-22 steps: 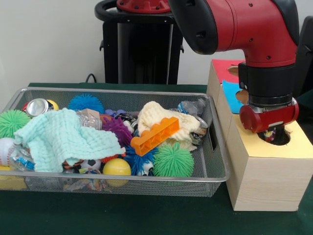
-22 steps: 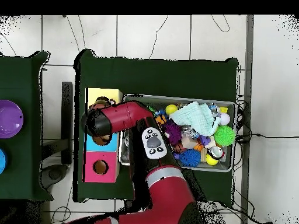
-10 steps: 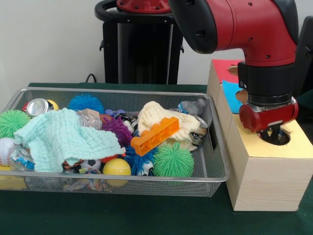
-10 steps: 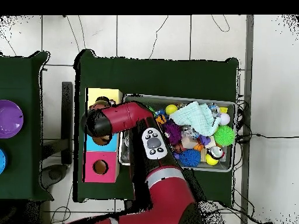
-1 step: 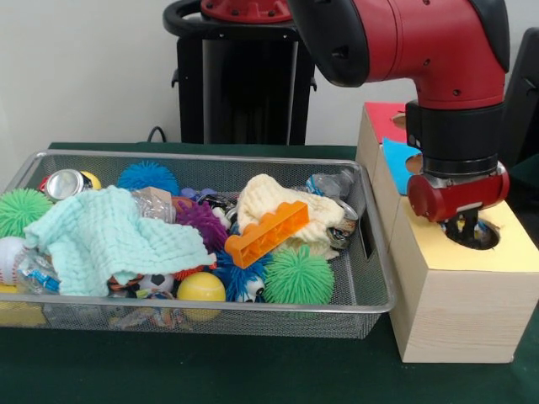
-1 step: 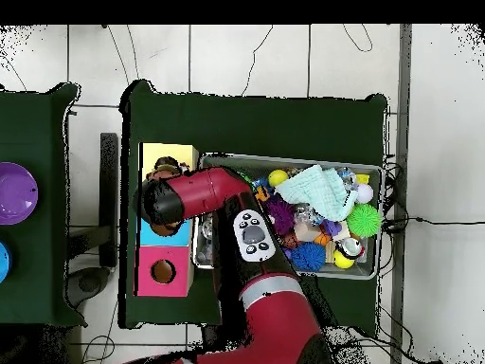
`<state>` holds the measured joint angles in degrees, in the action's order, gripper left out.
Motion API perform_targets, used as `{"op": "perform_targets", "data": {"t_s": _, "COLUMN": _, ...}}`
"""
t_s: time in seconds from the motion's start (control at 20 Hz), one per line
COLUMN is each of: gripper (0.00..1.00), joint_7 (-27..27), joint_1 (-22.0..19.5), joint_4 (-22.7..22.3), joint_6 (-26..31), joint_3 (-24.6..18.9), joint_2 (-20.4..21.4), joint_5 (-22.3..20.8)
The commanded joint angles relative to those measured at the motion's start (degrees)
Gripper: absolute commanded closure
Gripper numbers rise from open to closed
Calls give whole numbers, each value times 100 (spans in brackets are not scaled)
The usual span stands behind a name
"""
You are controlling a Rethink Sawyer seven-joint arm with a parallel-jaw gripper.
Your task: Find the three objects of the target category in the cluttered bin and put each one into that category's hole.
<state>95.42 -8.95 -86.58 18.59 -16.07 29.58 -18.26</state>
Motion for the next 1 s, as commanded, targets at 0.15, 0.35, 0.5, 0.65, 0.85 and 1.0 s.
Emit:
{"op": "perform_targets", "data": {"t_s": 0.15, "gripper": 100, "joint_7": -45, "joint_1": -460, "joint_4": -834, "joint_6": 302, "joint_3": -389, "joint_2": 125, "joint_5": -217}}
{"op": "perform_targets", "data": {"t_s": 0.35, "gripper": 100, "joint_7": -39, "joint_1": -526, "joint_4": -894, "joint_6": 363, "joint_3": -471, "joint_2": 212, "joint_5": -197}}
{"op": "perform_targets", "data": {"t_s": 0.5, "gripper": 100, "joint_7": 14, "joint_1": -489, "joint_4": -850, "joint_6": 343, "joint_3": -440, "joint_2": 175, "joint_5": -231}}
{"op": "perform_targets", "data": {"t_s": 0.65, "gripper": 100, "joint_7": 58, "joint_1": -413, "joint_4": -713, "joint_6": 443, "joint_3": -381, "joint_2": 118, "joint_5": -197}}
{"op": "perform_targets", "data": {"t_s": 0.85, "gripper": 0, "joint_7": 104, "joint_1": -386, "joint_4": -664, "joint_6": 410, "joint_3": -346, "joint_2": 89, "joint_5": -194}}
{"op": "perform_targets", "data": {"t_s": 1.0, "gripper": 0, "joint_7": 109, "joint_1": -391, "joint_4": -667, "joint_6": 425, "joint_3": -348, "joint_2": 90, "joint_5": -182}}
